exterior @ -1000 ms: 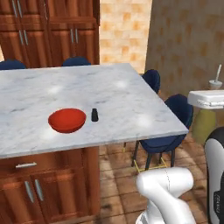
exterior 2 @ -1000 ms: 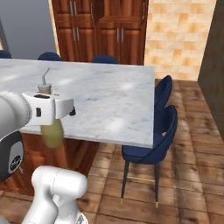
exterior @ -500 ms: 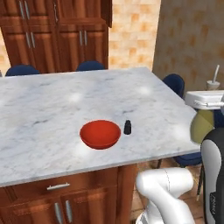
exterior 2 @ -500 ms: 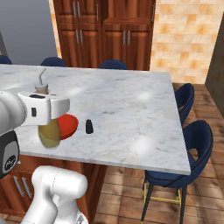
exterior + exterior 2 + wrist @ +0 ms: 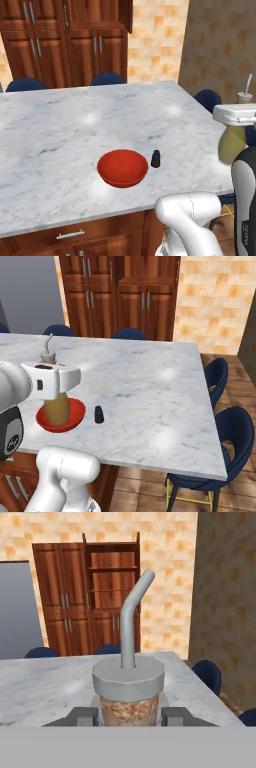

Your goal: Retrieve the bottle and the shaker from the cabinet and place them next to the mixing bowl on the counter. Then add garlic from the fridge to the mixing bowl.

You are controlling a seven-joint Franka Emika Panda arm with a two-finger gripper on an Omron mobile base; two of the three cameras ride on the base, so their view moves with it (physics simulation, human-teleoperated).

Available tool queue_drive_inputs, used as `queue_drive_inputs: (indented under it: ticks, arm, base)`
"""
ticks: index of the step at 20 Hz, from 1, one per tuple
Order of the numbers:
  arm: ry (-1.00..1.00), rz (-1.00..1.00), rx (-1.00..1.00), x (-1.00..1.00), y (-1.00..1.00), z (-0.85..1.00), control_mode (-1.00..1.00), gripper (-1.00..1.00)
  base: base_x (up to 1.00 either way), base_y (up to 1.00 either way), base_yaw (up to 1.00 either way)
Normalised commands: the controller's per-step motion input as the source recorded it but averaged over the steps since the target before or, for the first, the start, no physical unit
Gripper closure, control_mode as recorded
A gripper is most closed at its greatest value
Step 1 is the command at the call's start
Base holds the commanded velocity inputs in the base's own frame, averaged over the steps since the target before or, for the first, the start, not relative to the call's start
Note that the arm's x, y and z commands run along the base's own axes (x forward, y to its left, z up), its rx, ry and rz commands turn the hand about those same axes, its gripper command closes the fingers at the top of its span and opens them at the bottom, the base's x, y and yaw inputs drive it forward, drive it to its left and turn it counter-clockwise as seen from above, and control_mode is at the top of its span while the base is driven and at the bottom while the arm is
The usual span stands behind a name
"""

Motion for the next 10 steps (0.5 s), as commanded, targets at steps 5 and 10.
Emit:
queue_drive_inputs:
  ticks: [5,10]
  arm:
    - [0.0,0.0,0.0,0.0,0.0,0.0,1.0,1.0]
    - [0.0,0.11,0.0,0.05,0.0,-0.15,-1.0,1.0]
  base:
    - [0.08,0.04,0.0]
    - [0.0,0.0,0.0]
